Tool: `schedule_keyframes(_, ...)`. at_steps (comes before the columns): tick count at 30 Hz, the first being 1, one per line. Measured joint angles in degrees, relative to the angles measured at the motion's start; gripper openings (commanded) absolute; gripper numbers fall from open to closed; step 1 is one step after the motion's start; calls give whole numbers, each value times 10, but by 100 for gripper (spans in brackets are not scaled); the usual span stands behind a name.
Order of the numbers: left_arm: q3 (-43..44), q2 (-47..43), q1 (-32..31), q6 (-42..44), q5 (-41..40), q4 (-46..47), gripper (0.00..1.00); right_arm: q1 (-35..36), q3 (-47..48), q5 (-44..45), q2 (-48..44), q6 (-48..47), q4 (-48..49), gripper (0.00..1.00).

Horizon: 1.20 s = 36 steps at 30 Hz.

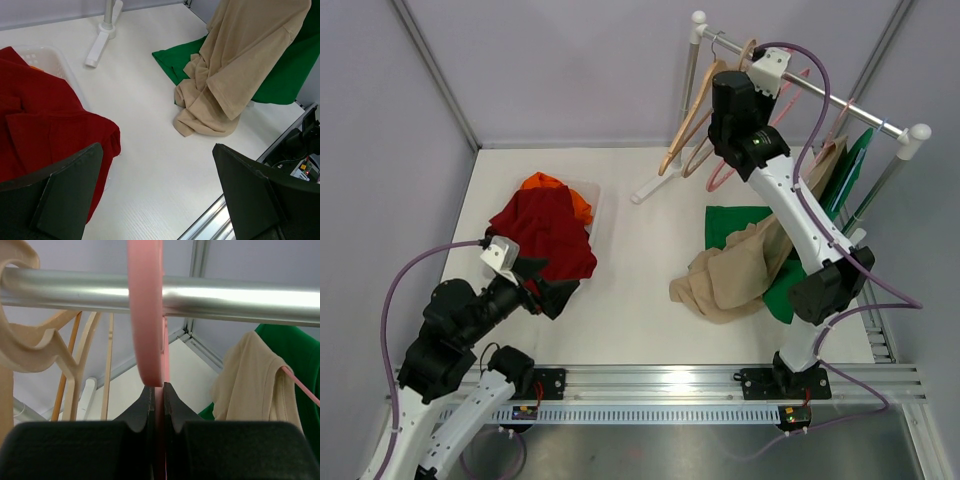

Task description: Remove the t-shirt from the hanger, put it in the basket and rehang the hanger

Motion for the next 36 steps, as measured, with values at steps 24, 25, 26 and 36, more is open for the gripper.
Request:
schedule_keyframes(24,16,27,0,-15,4,0,99,-36,-75,-127,-24,86,-23,77)
schedule_keyframes(25,20,30,0,-15,4,0,99,-36,-85,-140,-37,90,-28,78)
schedule_keyframes(26,24,32,0,-15,4,0,99,-36,-94,-153,-51,92,-33,80)
schedule_keyframes(36,59,62,0,-30,13,17,99,-36,-255,-310,-338,128,-40,69)
